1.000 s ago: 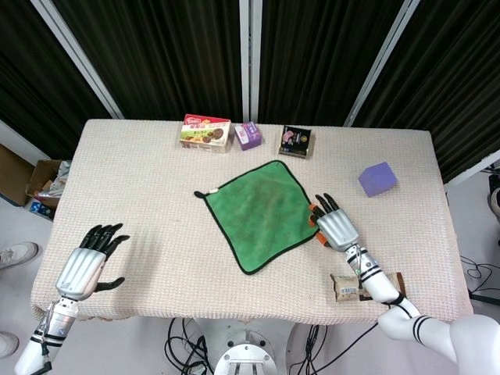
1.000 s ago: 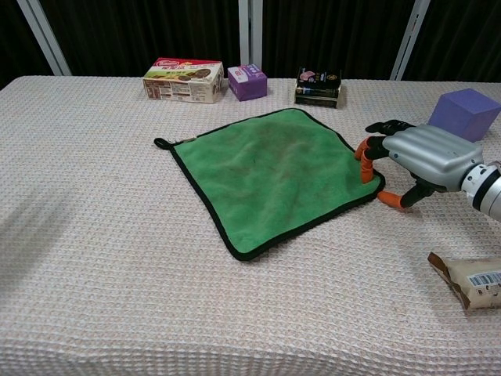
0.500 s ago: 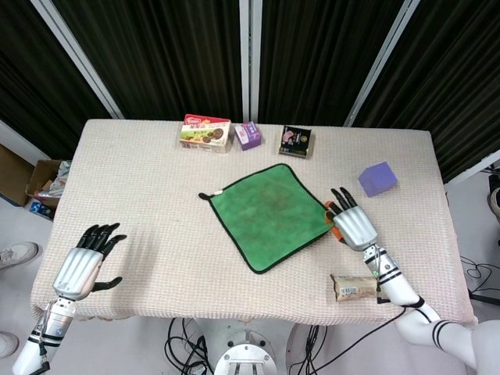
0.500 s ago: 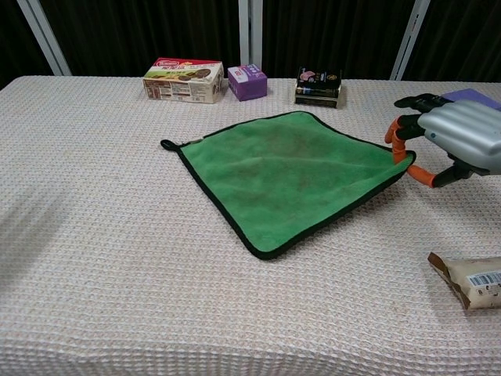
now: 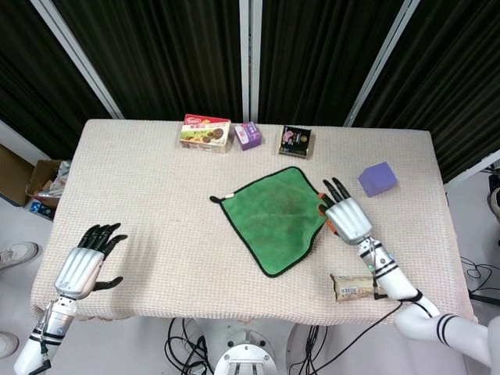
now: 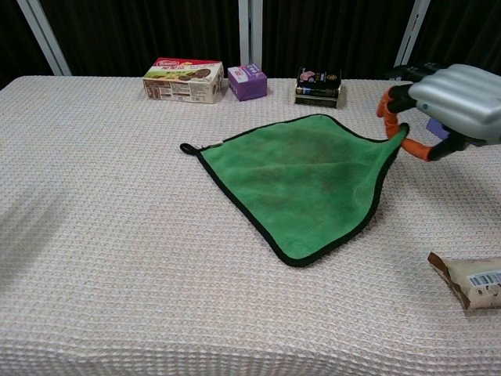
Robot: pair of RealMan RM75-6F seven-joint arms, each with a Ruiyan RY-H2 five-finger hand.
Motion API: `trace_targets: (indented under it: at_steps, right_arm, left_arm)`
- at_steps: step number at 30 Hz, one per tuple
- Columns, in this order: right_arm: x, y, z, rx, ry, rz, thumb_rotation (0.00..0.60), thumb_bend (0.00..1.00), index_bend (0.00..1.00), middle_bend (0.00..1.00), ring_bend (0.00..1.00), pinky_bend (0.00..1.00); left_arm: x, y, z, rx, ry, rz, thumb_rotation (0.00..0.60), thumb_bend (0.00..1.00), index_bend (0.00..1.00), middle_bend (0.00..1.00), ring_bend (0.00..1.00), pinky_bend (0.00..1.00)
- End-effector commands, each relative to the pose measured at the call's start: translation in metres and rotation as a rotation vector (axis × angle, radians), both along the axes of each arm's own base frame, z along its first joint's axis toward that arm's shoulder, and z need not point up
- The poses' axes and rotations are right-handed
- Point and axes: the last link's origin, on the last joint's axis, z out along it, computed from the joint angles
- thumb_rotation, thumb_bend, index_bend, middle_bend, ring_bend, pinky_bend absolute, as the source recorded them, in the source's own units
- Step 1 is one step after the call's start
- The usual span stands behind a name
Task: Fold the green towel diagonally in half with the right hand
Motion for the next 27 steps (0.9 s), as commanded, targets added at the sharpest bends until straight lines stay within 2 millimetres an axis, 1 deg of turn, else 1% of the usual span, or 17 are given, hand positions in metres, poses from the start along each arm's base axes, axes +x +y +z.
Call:
trace_targets:
  at_steps: [1,7,10,13,16,20,26,27]
  right_arm:
    - [0.046,-0.026,-0.028,0.033,0.005,0.053,0.6,0.48,0.63,0.27,0.03,0.05]
    - [0.109,-0.057,-0.065,0.065,0.051,0.112,0.6,0.48,0.63,0.27,0.03,0.05]
    - [0.132,-0.067,-0.08,0.074,0.079,0.131,0.6,0.48,0.63,0.27,0.03,0.05]
    - [0.149,-0.072,-0.094,0.086,0.118,0.148,0.6,0.48,0.64,0.27,0.03,0.05]
    - [0.159,-0.074,-0.108,0.094,0.155,0.16,0.6,0.48,0.64,0.27,0.03,0.05]
    - [0.168,-0.075,-0.122,0.105,0.192,0.173,0.6,0.48,0.64,0.27,0.03,0.05]
    - [0.175,-0.076,-0.136,0.102,0.22,0.181,0.6,0.47,0.63,0.26,0.03,0.05]
    - [0.175,-0.077,-0.137,0.102,0.226,0.18,0.6,0.46,0.62,0.26,0.03,0.05]
  left_arm:
    - [-0.002,0.0,0.001,0.003,0.0,0.005,0.6,0.06,0.22,0.07,0.08,0.09]
    - [-0.009,-0.002,0.005,0.01,-0.002,0.02,0.6,0.05,0.22,0.07,0.08,0.09]
    - [-0.013,-0.003,0.005,0.01,-0.004,0.028,0.6,0.05,0.22,0.07,0.08,0.09]
    - [-0.017,-0.004,0.006,0.011,-0.007,0.038,0.6,0.05,0.22,0.07,0.08,0.09]
    - [-0.021,-0.004,0.006,0.012,-0.01,0.047,0.6,0.05,0.22,0.07,0.08,0.09]
    - [-0.023,-0.005,0.006,0.012,-0.014,0.052,0.6,0.05,0.22,0.07,0.08,0.09]
    - [-0.026,-0.005,0.007,0.016,-0.017,0.057,0.6,0.06,0.22,0.07,0.08,0.09]
    - [-0.026,-0.005,0.007,0.016,-0.018,0.056,0.6,0.05,0.22,0.07,0.08,0.09]
